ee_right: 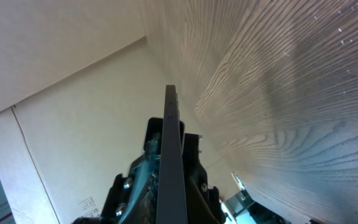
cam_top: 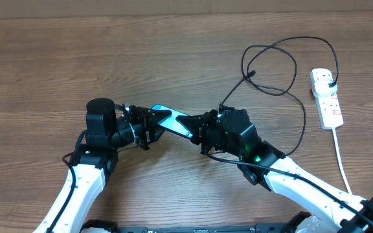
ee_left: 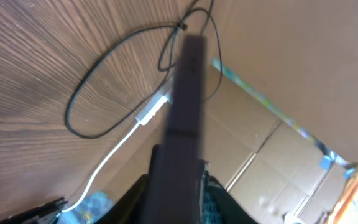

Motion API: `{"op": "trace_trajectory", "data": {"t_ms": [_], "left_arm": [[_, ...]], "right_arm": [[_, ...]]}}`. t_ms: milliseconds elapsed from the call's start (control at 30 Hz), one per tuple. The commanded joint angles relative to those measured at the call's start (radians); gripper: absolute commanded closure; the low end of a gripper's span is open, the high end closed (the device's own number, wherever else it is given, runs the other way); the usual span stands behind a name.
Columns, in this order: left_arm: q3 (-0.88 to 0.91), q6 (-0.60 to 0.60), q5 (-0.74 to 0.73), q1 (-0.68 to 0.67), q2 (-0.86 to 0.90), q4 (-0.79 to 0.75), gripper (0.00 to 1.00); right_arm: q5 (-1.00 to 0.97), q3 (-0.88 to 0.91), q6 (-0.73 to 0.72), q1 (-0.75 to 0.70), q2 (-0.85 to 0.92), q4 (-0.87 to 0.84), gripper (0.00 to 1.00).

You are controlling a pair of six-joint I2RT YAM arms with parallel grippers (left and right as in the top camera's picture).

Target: Plug charger to phone and switch on socket

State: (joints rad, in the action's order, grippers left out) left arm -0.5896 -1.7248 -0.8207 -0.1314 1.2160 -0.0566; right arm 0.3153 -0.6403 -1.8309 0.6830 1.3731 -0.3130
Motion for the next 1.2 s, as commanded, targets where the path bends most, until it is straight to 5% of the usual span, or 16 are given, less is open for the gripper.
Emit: {"op": "trace_trajectory", "data": {"t_ms": [0, 100, 233, 300, 433, 533, 800, 1000, 1167], "left_arm": [[-0.002, 0.023, 0.048, -0.008, 0.007, 0.034, 0.85], [-0.002, 0.023, 0.047, -0.008, 0.007, 0.033, 0.95], [-0.002, 0.023, 0.049, -0.008, 0.007, 0.03, 0.96], [-0.002, 0.022, 0.055, -0.008, 0.007, 0.029, 0.96], [-0.002, 0.023, 0.074, -0.008, 0.007, 0.03, 0.96], [-0.002, 0.024, 0.112, -0.003, 0.007, 0.03, 0.96], [-0.002, 0.051, 0.139, 0.101, 0.007, 0.03, 0.96], [-0.002, 0.078, 0.009, 0.201, 0.046, 0.018, 0.96], [-0.002, 0.072, -0.129, 0.211, 0.181, -0.137, 0.96]], "right_arm": [[0.027, -0.016, -0.006, 0.005, -0.002, -0.016, 0.96], [0.027, -0.016, -0.006, 0.005, -0.002, -0.016, 0.96], [0.027, -0.016, -0.006, 0.005, -0.002, -0.016, 0.95], [0.027, -0.016, -0.006, 0.005, -0.002, -0.015, 0.8], [0.006, -0.016, 0.029, 0.005, -0.002, 0.025, 0.25], [-0.109, -0.016, 0.205, 0.005, -0.002, 0.147, 0.12], [-0.407, -0.016, 0.591, 0.005, -0.002, 0.36, 0.13], [-0.441, -0.072, 0.876, -0.011, -0.016, 0.371, 0.16], [-0.465, -0.218, 0.916, -0.074, -0.016, 0.573, 0.16]]}}
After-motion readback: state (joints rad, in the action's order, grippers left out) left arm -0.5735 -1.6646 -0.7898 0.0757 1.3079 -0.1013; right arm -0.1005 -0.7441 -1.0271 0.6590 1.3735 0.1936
